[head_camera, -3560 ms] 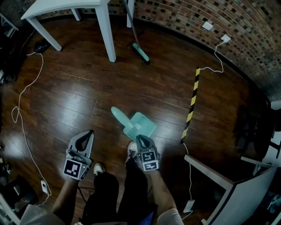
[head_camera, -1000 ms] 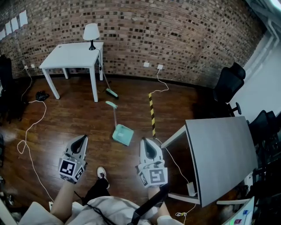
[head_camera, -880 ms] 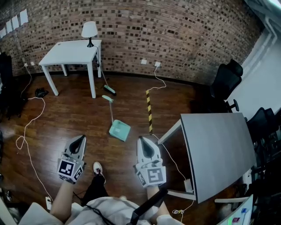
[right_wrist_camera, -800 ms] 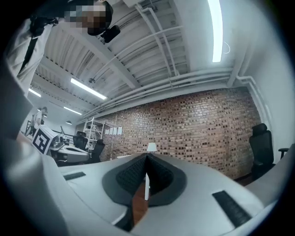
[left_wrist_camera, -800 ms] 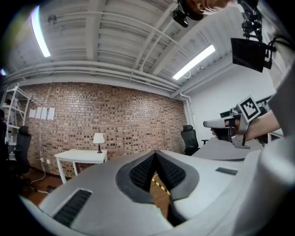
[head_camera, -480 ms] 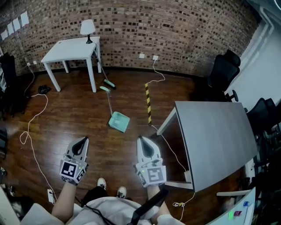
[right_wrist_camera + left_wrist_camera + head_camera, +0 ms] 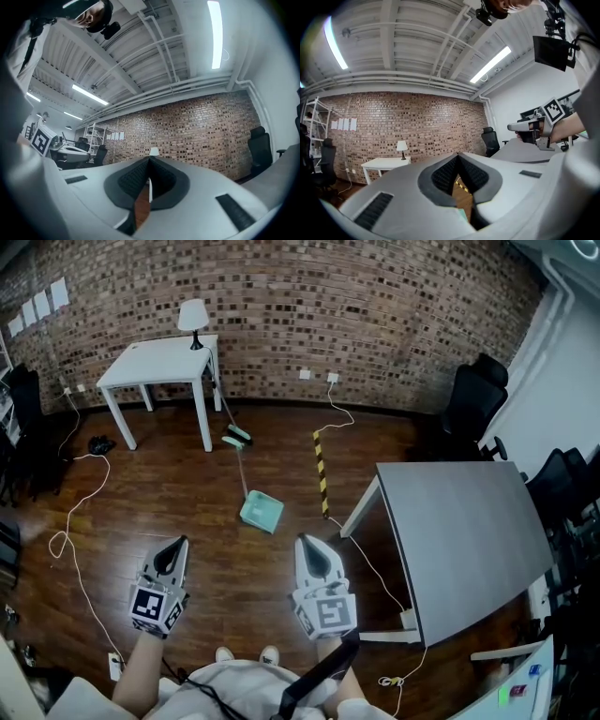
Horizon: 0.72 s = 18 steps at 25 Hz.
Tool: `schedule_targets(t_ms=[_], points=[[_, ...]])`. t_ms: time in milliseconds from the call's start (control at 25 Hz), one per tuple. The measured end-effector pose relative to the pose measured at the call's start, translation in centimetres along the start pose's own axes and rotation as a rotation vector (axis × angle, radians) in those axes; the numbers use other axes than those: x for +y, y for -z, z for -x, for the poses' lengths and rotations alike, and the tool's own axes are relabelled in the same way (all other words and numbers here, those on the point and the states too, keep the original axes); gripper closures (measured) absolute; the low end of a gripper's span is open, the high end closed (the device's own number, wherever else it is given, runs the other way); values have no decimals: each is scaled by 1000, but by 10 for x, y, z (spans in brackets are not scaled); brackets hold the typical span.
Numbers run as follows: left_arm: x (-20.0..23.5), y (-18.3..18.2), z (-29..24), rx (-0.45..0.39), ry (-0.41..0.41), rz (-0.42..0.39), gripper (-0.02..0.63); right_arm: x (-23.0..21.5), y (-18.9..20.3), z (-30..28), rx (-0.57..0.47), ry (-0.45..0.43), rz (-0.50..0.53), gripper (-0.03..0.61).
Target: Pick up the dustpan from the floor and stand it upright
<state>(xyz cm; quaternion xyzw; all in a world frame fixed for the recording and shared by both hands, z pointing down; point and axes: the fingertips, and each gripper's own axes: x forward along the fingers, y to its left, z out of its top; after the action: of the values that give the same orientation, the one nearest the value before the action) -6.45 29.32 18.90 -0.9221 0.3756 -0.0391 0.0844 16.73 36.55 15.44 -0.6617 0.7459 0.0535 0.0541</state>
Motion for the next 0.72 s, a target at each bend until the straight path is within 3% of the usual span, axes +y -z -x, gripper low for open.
schedule_targets(t_ms=[360,720], points=[[15,-6,19,-6,19,-11,612,32,-5,-3,7,2,18,594],[3,-6,26,-24,45,-15,612,42,-3,7,10,-2,43,594]])
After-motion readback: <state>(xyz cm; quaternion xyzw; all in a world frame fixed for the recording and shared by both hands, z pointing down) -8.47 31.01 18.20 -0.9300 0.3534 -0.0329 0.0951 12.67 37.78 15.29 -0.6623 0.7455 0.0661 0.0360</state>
